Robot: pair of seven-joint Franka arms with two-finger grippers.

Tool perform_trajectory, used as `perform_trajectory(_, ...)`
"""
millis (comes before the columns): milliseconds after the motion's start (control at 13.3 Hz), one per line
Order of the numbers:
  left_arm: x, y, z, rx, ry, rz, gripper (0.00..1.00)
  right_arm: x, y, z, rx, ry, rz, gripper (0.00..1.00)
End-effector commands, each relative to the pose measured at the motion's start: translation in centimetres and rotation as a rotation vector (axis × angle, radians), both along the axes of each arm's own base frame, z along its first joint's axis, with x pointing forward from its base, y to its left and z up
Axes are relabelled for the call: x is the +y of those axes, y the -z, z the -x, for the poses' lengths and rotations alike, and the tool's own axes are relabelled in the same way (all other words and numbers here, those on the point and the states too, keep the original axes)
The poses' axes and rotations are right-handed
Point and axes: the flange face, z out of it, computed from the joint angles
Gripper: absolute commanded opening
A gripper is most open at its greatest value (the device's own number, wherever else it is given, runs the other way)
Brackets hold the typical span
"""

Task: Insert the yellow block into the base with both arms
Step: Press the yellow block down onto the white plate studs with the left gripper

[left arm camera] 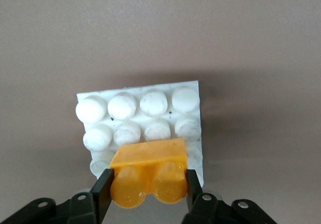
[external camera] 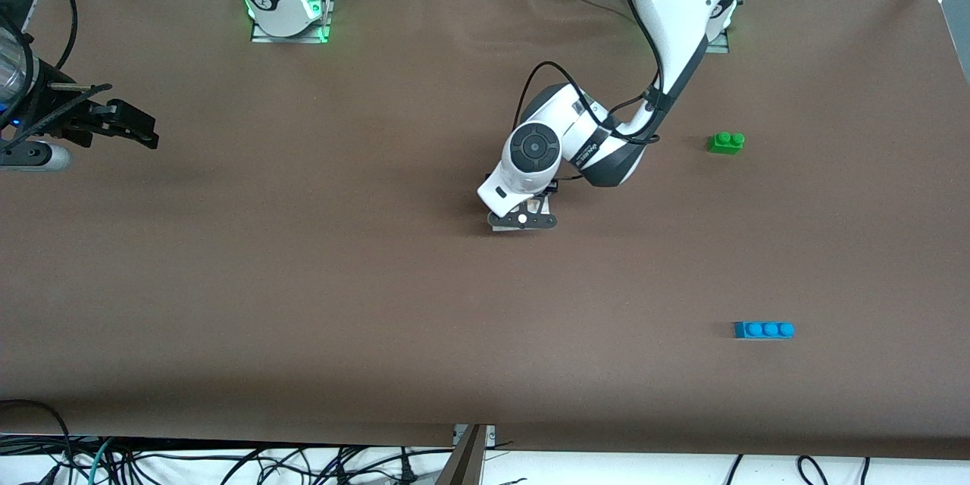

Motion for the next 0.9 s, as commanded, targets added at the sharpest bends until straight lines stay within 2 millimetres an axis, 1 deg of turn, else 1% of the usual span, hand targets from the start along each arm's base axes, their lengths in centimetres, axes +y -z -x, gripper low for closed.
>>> perform_trajectory(0, -0.5, 0.7, 0.3, 0.008, -0.020, -0.001, 0.45, 0.1, -0.9, 0.6, -0.008, -0.006, 0.001, 0.99)
perform_trajectory(150, 0.0, 1.3, 0.6, 0.026, -0.017, -0.017, 0.46, 0.1, -0.9, 0.6, -0.008, -0.006, 0.001, 0.99)
perform_trajectory(300, 0.2, 1.5, 0.7, 0.030, -0.019, -0.021, 0.46, 0.1, -0.9, 0.6, -0.008, -0.006, 0.001, 0.99)
perform_trajectory(825, 0.7, 1.3, 0.8, 0.055, -0.014, -0.043, 0.46, 0.1, -0.9, 0.6, -0.009, -0.006, 0.001, 0.99)
